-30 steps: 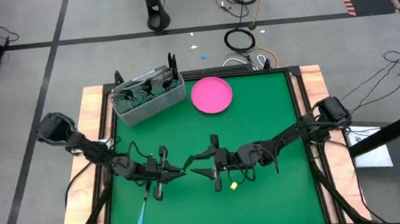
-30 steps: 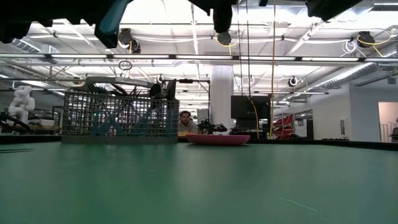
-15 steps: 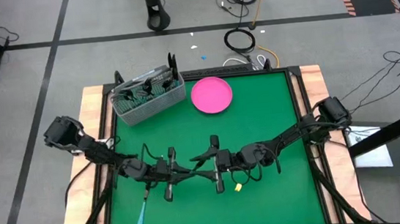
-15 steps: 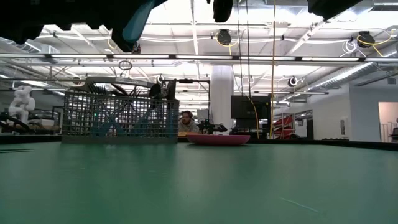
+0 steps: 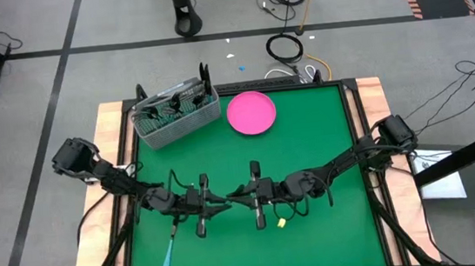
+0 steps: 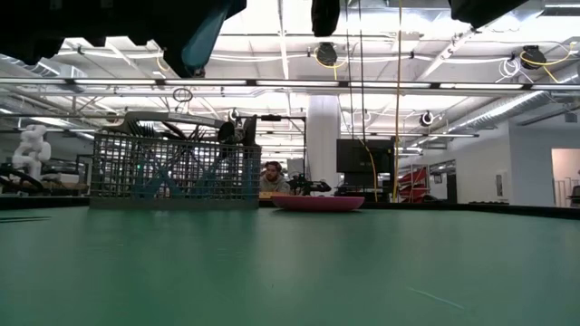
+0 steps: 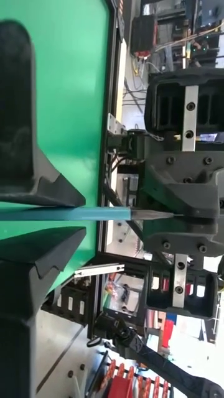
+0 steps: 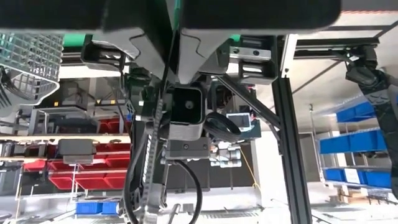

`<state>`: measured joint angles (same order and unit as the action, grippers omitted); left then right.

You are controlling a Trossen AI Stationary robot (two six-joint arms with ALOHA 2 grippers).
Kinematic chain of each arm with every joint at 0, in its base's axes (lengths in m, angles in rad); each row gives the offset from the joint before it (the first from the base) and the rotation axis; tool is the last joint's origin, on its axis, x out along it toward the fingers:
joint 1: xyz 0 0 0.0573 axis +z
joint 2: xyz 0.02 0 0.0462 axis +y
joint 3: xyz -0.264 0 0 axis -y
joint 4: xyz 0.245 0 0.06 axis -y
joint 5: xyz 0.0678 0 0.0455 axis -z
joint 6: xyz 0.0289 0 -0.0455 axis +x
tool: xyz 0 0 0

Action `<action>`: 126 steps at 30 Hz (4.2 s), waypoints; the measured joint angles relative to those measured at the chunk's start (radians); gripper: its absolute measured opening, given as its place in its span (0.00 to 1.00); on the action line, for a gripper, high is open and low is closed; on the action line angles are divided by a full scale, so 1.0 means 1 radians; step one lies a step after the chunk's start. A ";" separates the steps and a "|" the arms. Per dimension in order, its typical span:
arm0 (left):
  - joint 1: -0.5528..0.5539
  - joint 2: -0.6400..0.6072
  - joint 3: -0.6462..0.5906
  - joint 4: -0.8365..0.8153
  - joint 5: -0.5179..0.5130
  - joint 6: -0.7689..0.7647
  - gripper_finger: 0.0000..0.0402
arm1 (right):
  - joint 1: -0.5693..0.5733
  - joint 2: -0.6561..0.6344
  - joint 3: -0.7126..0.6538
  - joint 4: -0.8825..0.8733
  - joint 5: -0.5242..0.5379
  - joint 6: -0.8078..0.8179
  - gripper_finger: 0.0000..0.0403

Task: Sort silverware
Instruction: Put the blue knife into the gray silverware holder

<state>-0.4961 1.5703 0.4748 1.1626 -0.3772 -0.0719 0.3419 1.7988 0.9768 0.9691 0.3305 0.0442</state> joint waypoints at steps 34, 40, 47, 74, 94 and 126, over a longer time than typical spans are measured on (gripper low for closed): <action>0.045 -0.140 0.112 -0.437 0.035 -0.021 0.20 | 0.003 0.001 0.111 -0.332 0.025 0.050 0.00; 0.043 -0.147 0.112 -0.447 0.034 -0.024 0.20 | 0.004 0.001 0.111 -0.322 0.036 0.044 0.00; 0.044 -0.147 0.112 -0.452 0.039 -0.013 0.12 | 0.004 0.001 0.111 -0.323 0.035 0.045 0.00; 0.082 -0.277 0.111 -0.583 -0.135 0.137 0.04 | 0.035 -0.213 0.111 -0.740 0.052 0.184 0.53; 0.854 -0.352 0.131 -0.462 -0.045 0.261 0.04 | 0.075 -0.241 0.111 -0.878 0.328 0.033 0.52; 1.012 0.014 0.315 -0.526 -0.052 0.104 0.12 | 0.010 -0.241 0.110 -1.076 0.323 0.180 0.52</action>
<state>0.5163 1.5845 0.7895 0.6361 -0.4289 0.0320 0.3519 1.5581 1.0870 -0.1067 0.6533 0.2245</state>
